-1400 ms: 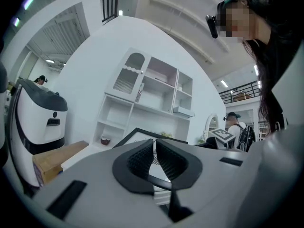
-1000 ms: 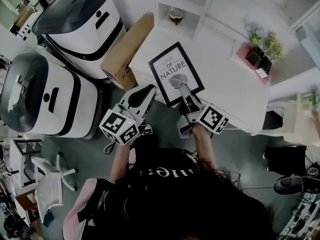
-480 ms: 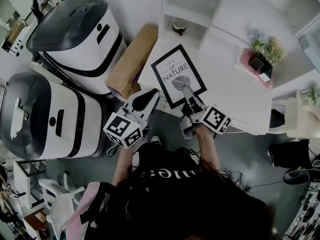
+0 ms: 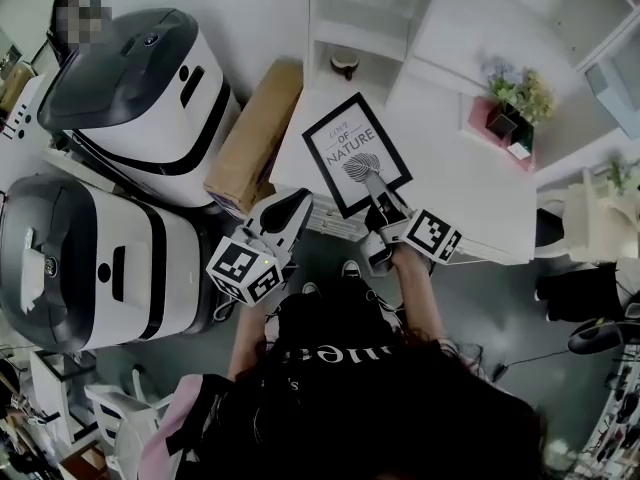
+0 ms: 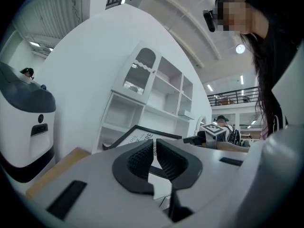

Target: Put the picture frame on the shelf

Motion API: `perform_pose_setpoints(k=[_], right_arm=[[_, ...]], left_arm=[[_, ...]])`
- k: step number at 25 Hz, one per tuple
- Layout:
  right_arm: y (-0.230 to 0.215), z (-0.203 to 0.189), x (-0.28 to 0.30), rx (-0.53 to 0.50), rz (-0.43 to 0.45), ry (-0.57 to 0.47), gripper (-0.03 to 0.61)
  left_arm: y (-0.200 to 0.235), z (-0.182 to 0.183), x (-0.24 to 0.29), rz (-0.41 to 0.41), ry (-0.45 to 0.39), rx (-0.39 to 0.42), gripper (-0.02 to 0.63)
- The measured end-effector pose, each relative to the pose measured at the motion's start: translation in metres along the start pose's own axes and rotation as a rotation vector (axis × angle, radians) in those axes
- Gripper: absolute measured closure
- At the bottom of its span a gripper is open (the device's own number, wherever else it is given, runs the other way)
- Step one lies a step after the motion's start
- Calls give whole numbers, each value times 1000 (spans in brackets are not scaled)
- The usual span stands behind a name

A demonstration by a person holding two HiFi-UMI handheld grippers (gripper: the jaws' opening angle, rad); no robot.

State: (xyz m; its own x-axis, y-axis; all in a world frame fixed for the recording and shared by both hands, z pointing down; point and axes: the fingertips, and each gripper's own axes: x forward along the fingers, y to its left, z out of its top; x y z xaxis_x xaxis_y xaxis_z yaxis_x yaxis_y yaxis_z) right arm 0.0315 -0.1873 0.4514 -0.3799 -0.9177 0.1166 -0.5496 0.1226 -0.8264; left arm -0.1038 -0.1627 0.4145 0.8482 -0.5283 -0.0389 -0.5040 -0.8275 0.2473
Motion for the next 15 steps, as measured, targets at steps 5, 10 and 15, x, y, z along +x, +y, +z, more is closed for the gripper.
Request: perform_pose_setpoints(k=[5, 10, 15], right_arm=[[-12, 30, 18, 18, 3, -21, 522], [-28, 68, 46, 60, 6, -46, 522], [-42, 109, 78, 64, -4, -78, 522]], left_arm=[[3, 3, 14, -1, -5, -4, 584], [16, 10, 29, 21, -18, -4, 584], [28, 12, 45, 44, -24, -15, 584]])
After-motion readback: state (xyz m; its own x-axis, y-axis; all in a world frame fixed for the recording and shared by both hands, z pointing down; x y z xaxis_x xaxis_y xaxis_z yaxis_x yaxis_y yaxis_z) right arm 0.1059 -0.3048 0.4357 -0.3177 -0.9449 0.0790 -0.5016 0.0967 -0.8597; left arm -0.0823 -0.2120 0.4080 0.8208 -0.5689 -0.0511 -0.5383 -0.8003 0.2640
